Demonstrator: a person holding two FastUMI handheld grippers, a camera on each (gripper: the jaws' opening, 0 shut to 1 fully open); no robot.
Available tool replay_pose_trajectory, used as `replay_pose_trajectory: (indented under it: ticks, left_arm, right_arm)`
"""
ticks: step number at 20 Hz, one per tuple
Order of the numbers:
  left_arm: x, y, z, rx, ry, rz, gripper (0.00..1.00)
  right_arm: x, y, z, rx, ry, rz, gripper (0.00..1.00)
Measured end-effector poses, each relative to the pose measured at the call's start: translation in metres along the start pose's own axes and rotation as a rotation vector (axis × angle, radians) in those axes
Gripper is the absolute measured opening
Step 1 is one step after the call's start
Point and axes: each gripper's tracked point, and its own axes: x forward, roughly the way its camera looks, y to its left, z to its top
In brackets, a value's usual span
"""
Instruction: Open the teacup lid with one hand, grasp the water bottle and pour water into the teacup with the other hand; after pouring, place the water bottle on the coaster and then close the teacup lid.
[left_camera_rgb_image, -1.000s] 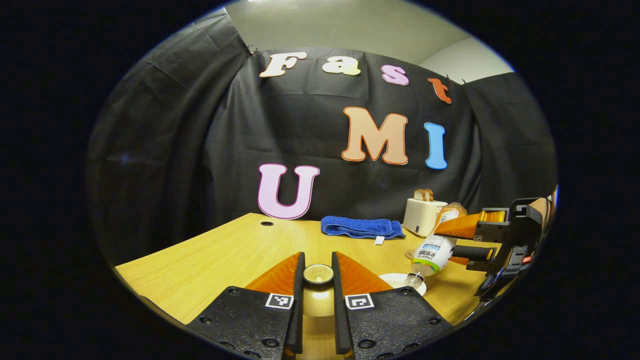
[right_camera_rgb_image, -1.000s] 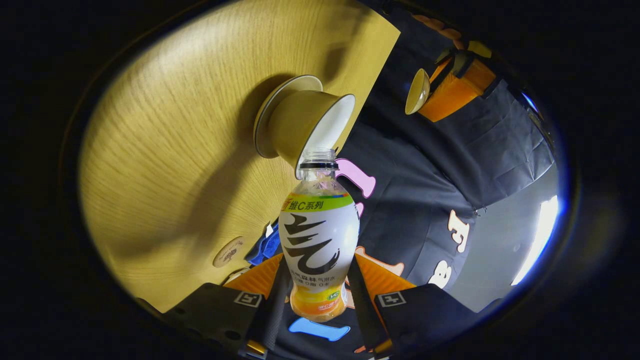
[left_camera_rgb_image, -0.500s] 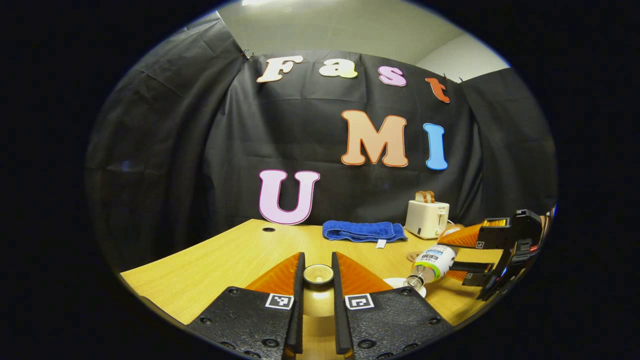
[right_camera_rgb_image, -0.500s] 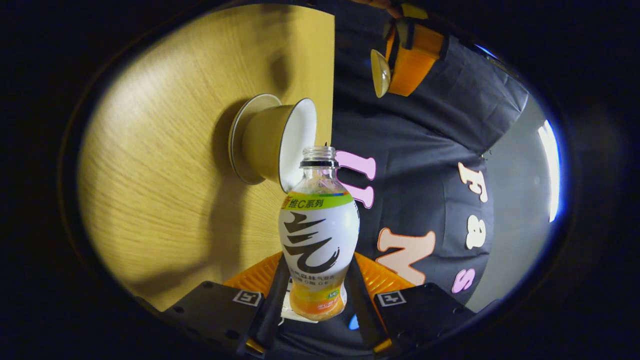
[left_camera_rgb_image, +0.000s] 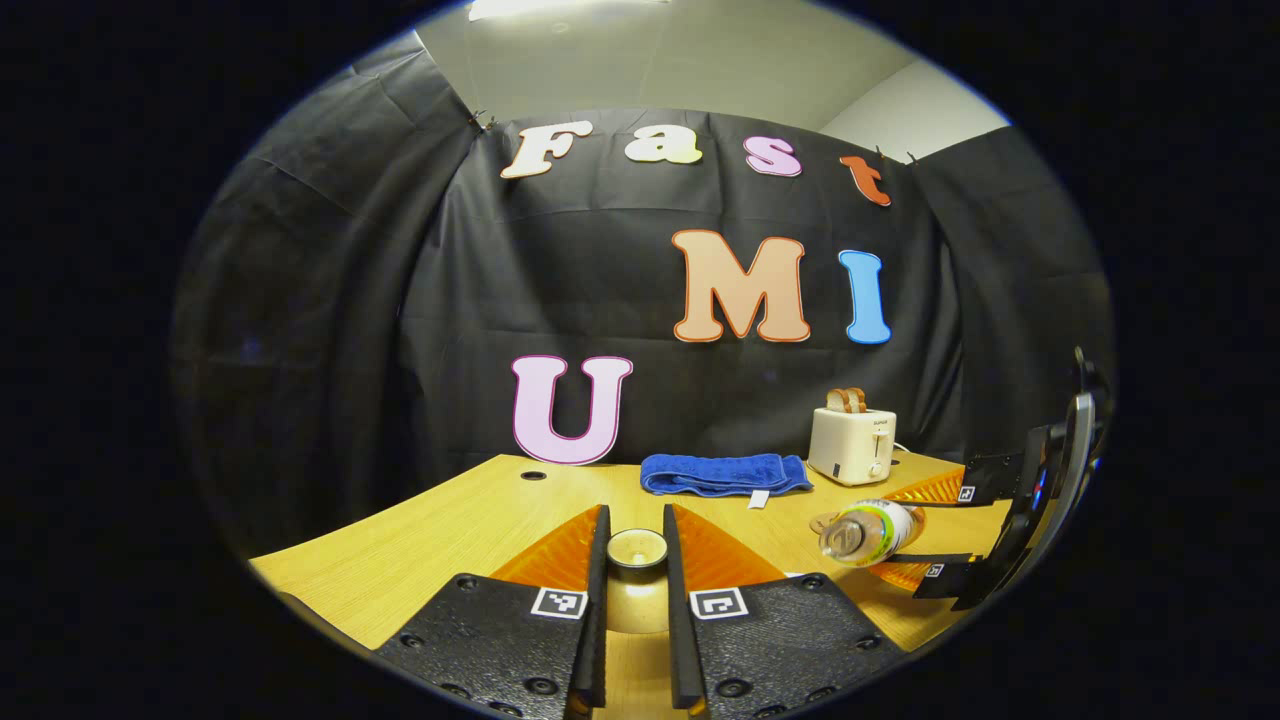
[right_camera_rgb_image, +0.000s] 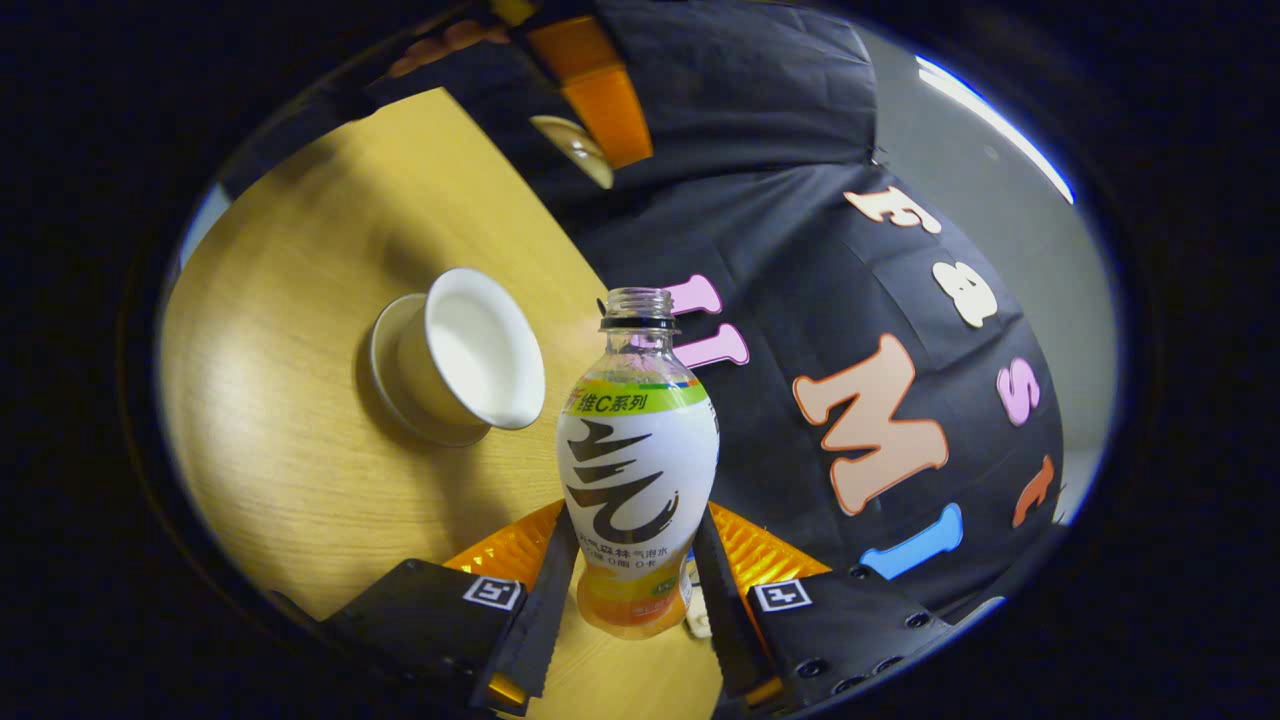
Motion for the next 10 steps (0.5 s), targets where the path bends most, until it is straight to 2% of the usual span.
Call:
replay_pose_trajectory:
  ticks: [4, 10]
  left_arm:
    - [0.003, -0.007, -0.002, -0.01, 0.006, -0.017, 0.23]
    - [0.007, -0.013, -0.01, -0.027, 0.026, -0.031, 0.23]
  right_arm:
    - [-0.003, -0.006, 0.001, 0.233, 0.004, 0.003, 0.67]
    - [0.016, -0.036, -0.012, 0.468, 0.004, -0.029, 0.67]
